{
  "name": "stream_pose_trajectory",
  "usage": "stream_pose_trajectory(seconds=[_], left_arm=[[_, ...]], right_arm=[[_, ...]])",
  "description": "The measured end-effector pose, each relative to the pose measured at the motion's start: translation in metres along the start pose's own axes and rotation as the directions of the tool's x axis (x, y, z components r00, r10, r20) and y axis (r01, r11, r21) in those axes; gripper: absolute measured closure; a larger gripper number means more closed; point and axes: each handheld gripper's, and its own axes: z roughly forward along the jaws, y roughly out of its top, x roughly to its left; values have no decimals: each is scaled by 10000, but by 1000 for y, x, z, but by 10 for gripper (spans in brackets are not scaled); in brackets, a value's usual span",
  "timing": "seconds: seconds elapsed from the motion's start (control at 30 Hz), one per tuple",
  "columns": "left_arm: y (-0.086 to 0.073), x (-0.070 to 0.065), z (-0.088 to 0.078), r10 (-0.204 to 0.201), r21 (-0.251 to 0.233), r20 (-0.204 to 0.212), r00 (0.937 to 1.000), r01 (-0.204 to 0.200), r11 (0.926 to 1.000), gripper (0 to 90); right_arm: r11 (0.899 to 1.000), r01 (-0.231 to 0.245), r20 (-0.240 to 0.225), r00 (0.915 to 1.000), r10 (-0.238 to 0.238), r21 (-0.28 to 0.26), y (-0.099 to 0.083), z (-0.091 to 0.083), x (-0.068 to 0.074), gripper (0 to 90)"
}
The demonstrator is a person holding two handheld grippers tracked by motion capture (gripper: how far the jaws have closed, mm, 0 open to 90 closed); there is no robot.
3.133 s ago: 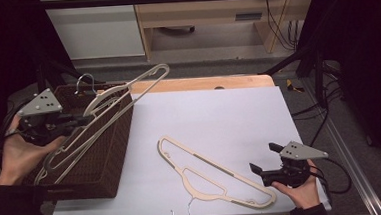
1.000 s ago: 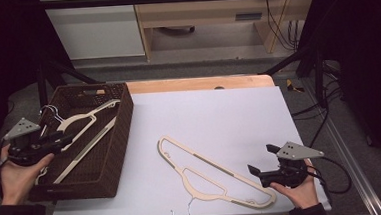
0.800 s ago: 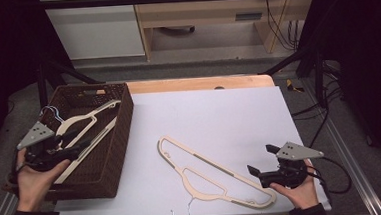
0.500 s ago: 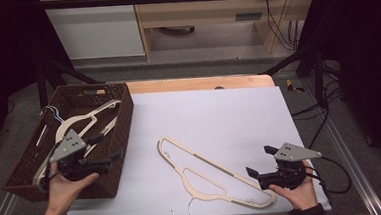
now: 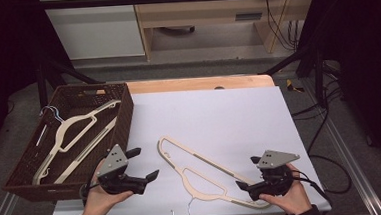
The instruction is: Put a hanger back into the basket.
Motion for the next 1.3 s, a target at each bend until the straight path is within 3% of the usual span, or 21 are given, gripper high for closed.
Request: stream_pose_trajectory(seconds=[0.3, 0.4, 0.53, 0.6, 0.7, 0.8, 0.9, 0.93, 1.03, 1.1, 1.3], left_arm=[[-13, -7, 22, 28, 636, 345, 9994, -50, 9980, 96], [-17, -5, 26, -49, 774, 337, 9994, 23, 9970, 96], [-21, -3, 30, -152, 921, 297, 9994, 124, 9957, 96], [-21, -3, 30, -199, 924, 285, 9994, 172, 9956, 96], [-23, -3, 32, -145, 1035, 306, 9994, 112, 9946, 98], [-24, -4, 34, -114, 1123, 347, 9993, 74, 9936, 98], [-24, -5, 35, -48, 1188, 389, 9992, 1, 9929, 99], [-24, -5, 35, -49, 1196, 401, 9992, 1, 9928, 100], [-25, -5, 35, -36, 1222, 391, 9992, -12, 9925, 101], [-25, -6, 35, -29, 1245, 377, 9993, -18, 9922, 103], [-25, -6, 36, 30, 1277, 414, 9991, -82, 9918, 105]], right_arm=[[9910, 413, -388, 9986, -366, 1270, -2, 14, 10, 163], [9839, 653, -553, 9968, -568, 1662, -2, 22, 14, 182], [9743, 640, -642, 9966, -512, 2159, -3, 29, 19, 233], [9679, 816, -944, 9937, -605, 2376, -4, 33, 20, 283], [9500, 1077, -1267, 9892, -730, 2932, -6, 41, 23, 348], [9212, 1500, -1518, 9832, -1010, 3590, -8, 48, 27, 428], [9009, 1627, -1900, 9775, -917, 4024, -10, 51, 29, 500], [8974, 1442, -1924, 9790, -679, 4169, -9, 51, 30, 531], [8834, 1452, -2076, 9766, -558, 4455, -10, 51, 31, 599], [8678, 1804, -2131, 9730, -886, 4630, -11, 52, 30, 633], [8429, 1955, -2089, 9727, -1013, 5014, -11, 52, 33, 722]])
